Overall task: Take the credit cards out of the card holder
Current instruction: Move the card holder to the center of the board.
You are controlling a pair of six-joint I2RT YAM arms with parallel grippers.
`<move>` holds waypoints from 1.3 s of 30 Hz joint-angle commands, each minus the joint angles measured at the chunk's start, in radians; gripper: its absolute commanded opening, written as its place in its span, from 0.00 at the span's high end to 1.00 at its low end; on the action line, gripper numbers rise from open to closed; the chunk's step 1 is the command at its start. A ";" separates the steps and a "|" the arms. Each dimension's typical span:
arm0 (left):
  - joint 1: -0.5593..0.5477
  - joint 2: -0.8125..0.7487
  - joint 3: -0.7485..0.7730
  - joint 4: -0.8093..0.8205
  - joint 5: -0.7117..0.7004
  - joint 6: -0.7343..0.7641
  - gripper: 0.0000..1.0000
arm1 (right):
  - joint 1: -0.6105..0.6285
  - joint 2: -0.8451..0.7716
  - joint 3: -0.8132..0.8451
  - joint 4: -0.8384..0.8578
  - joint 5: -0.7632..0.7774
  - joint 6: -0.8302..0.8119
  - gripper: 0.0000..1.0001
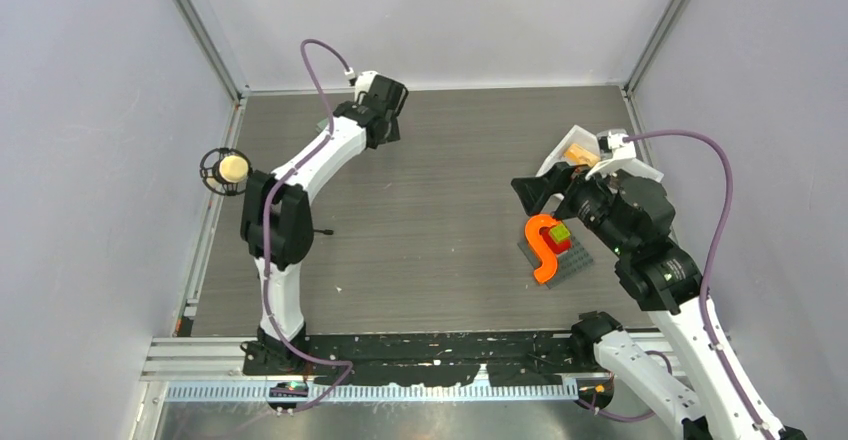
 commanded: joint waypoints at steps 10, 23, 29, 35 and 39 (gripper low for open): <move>0.309 0.169 0.093 0.070 0.278 -0.394 0.35 | 0.007 0.075 0.075 0.036 -0.134 -0.003 0.03; 0.398 0.296 0.056 0.213 0.449 -0.533 0.34 | 0.006 0.156 0.087 0.052 -0.165 0.008 0.03; 0.417 0.317 0.062 0.270 0.489 -0.550 0.40 | 0.007 0.181 0.096 0.042 -0.185 0.004 0.03; 0.433 0.321 0.051 0.302 0.517 -0.562 0.58 | 0.006 0.177 0.101 0.041 -0.195 0.014 0.03; 0.442 0.319 0.037 0.318 0.529 -0.564 0.77 | 0.006 0.162 0.107 0.032 -0.193 0.015 0.03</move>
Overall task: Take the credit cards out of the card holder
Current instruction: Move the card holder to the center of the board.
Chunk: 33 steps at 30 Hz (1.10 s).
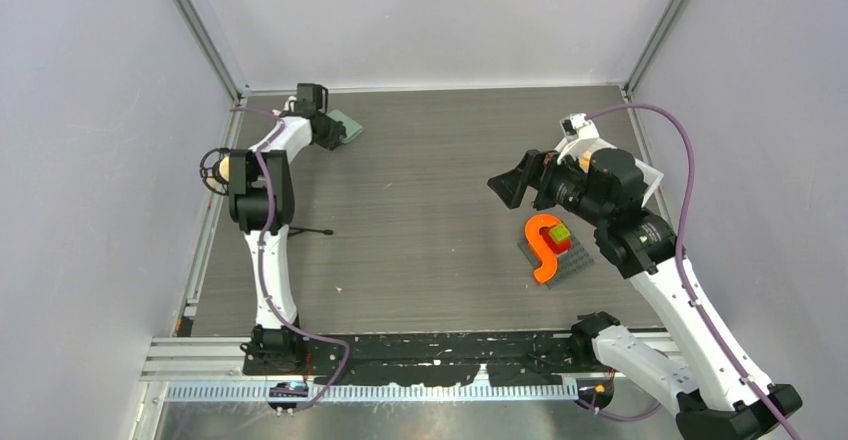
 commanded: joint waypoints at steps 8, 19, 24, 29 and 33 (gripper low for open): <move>0.012 -0.045 -0.105 0.089 0.131 -0.002 1.00 | 0.003 -0.064 0.048 0.006 -0.017 0.016 0.03; -0.045 -0.295 -0.319 0.027 0.277 0.193 1.00 | 0.003 -0.120 -0.027 -0.045 0.056 -0.028 0.03; -0.097 -0.463 -0.498 0.035 0.321 0.247 1.00 | 0.002 -0.117 -0.055 -0.081 0.046 -0.034 0.03; -0.193 -0.627 -0.641 -0.010 0.315 0.322 1.00 | 0.002 -0.109 -0.087 -0.123 0.052 -0.041 0.03; -0.307 -0.743 -0.718 -0.094 0.241 0.389 1.00 | 0.002 -0.115 -0.113 -0.133 0.030 -0.041 0.02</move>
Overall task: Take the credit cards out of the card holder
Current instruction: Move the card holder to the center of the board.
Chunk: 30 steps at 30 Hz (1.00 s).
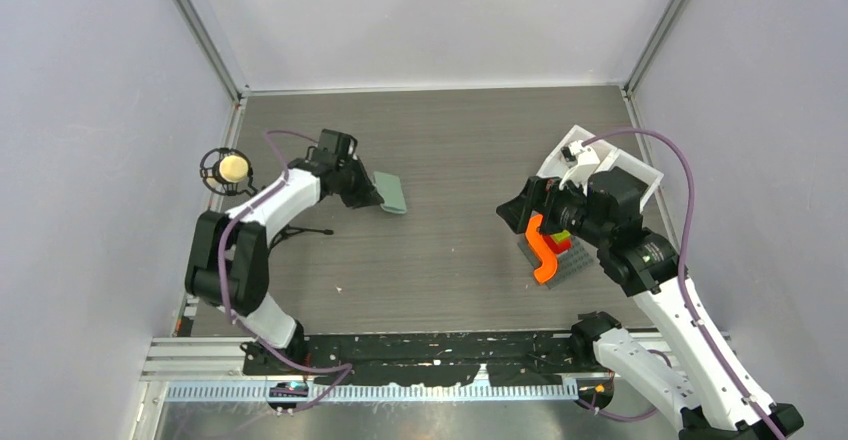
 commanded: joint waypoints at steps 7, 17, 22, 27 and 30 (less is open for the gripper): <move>-0.325 -0.274 -0.067 -0.316 -0.366 0.169 1.00 | 0.003 -0.016 -0.037 -0.005 -0.013 -0.031 0.02; -0.571 -0.241 0.149 -0.713 -0.778 0.162 1.00 | 0.003 -0.034 -0.050 0.011 0.007 -0.034 0.01; -0.685 -0.090 0.291 -0.880 -0.877 0.112 1.00 | 0.003 -0.043 -0.051 0.008 0.017 -0.039 0.01; -0.777 0.067 0.400 -0.945 -0.877 0.094 1.00 | 0.003 -0.063 -0.048 -0.005 0.023 -0.038 0.01; -0.817 0.131 0.448 -0.960 -0.851 0.086 1.00 | 0.002 -0.080 -0.045 -0.014 0.036 -0.039 0.01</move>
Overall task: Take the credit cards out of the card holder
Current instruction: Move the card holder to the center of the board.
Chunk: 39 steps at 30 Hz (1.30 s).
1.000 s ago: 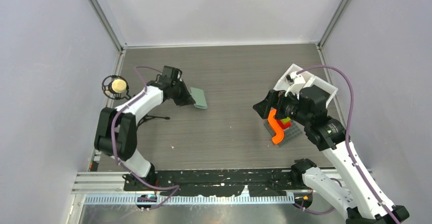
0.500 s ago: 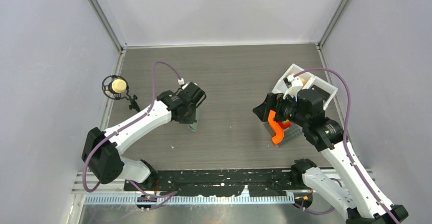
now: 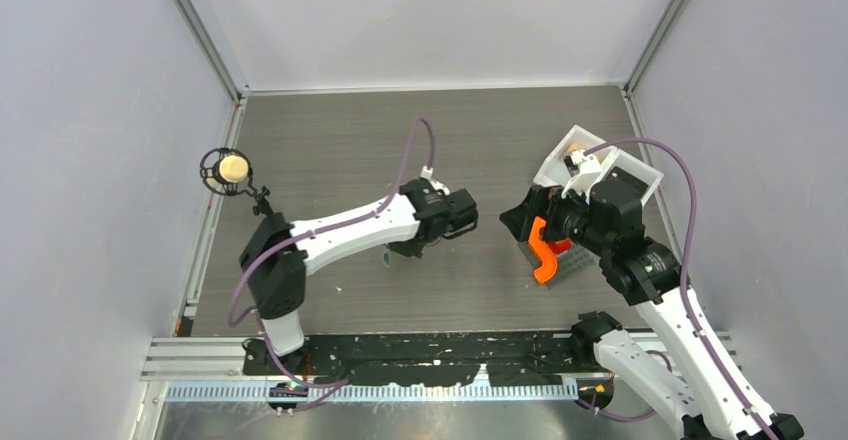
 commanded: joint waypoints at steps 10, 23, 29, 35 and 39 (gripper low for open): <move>-0.104 0.048 0.019 0.191 0.316 -0.009 0.81 | 0.002 -0.092 0.047 -0.033 0.092 -0.024 0.01; 0.016 -0.179 -0.340 0.769 0.756 -0.096 0.49 | 0.003 -0.123 0.060 -0.067 0.137 0.021 0.01; 0.223 -0.349 -0.486 0.727 0.703 -0.064 0.47 | 0.003 -0.073 -0.008 -0.033 0.059 0.119 0.11; 0.329 -0.408 -0.602 0.777 0.736 -0.027 0.49 | 0.024 -0.004 -0.170 0.120 -0.037 0.235 0.26; 0.349 -0.370 -0.642 0.836 0.798 -0.020 0.57 | 0.090 0.065 -0.259 0.242 -0.036 0.317 0.34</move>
